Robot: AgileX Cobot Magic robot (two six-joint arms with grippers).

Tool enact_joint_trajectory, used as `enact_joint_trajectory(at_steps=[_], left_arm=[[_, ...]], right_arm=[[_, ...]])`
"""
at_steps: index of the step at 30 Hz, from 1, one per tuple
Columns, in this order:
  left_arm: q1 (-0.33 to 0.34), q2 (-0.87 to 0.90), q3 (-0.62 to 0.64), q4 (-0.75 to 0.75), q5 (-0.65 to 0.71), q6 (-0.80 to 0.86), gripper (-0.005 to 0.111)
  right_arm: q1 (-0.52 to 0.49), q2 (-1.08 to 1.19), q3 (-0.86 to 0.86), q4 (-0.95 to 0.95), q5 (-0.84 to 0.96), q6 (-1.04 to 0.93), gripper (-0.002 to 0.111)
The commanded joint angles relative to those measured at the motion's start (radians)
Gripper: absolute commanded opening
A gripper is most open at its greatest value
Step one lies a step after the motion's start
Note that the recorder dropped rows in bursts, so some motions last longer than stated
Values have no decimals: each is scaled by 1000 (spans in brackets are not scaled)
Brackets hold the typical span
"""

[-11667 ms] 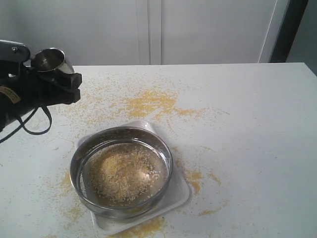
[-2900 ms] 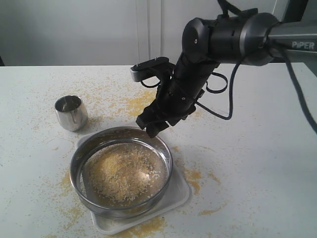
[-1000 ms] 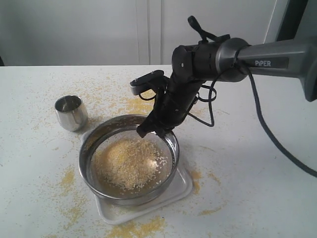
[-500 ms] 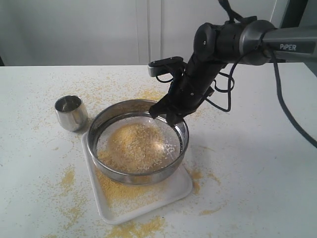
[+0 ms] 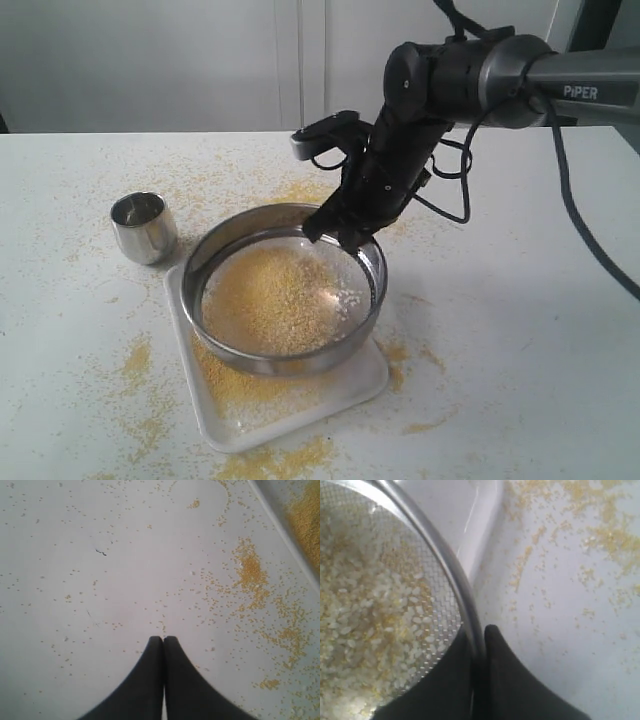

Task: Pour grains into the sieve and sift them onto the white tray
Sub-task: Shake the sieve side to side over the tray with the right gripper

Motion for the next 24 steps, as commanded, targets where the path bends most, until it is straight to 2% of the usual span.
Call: enact_joint_trajectory(at_steps=[1, 2, 3, 6, 7, 8, 10, 11, 14, 15, 18, 19, 20, 22, 23, 24], left_arm=[[4, -9, 5, -6, 6, -3, 0], [4, -9, 5, -6, 6, -3, 0], [4, -9, 5, -6, 6, -3, 0], [4, -9, 5, -6, 6, -3, 0], [4, -9, 5, -6, 6, -3, 0], [4, -9, 5, -6, 6, -3, 0], [4, -9, 5, -6, 6, -3, 0], [4, -9, 5, -6, 6, -3, 0], [4, -9, 5, -6, 6, -3, 0], [4, -9, 5, -6, 6, -3, 0], [4, -9, 5, -6, 6, -3, 0], [4, -9, 5, -6, 6, -3, 0], [4, -9, 5, -6, 6, -3, 0], [4, -9, 5, -6, 6, -3, 0], [4, -9, 5, -6, 6, -3, 0], [4, -9, 5, -6, 6, -3, 0]], right_arm=[[12, -23, -12, 108, 26, -198, 0], [12, -23, -12, 77, 33, -222, 0], [10, -23, -12, 39, 14, -160, 0], [0, -21, -6, 6, -72, 175, 0], [0, -21, -6, 28, -69, 171, 0], [7, -21, -6, 40, -44, 80, 0], [13, -24, -6, 17, 17, -207, 0], [12, -26, -6, 0, 19, -197, 0], [-5, -26, -1, 17, -78, 179, 0], [-5, -25, -1, 40, -80, 208, 0], [3, -25, -1, 62, -44, -96, 0], [3, -25, -1, 40, -42, -134, 0], [-3, -25, -1, 28, -53, -86, 0], [-10, -18, -1, 37, -87, 149, 0], [-10, -17, -1, 51, -83, 193, 0], [-6, -15, -1, 69, -64, 126, 0]])
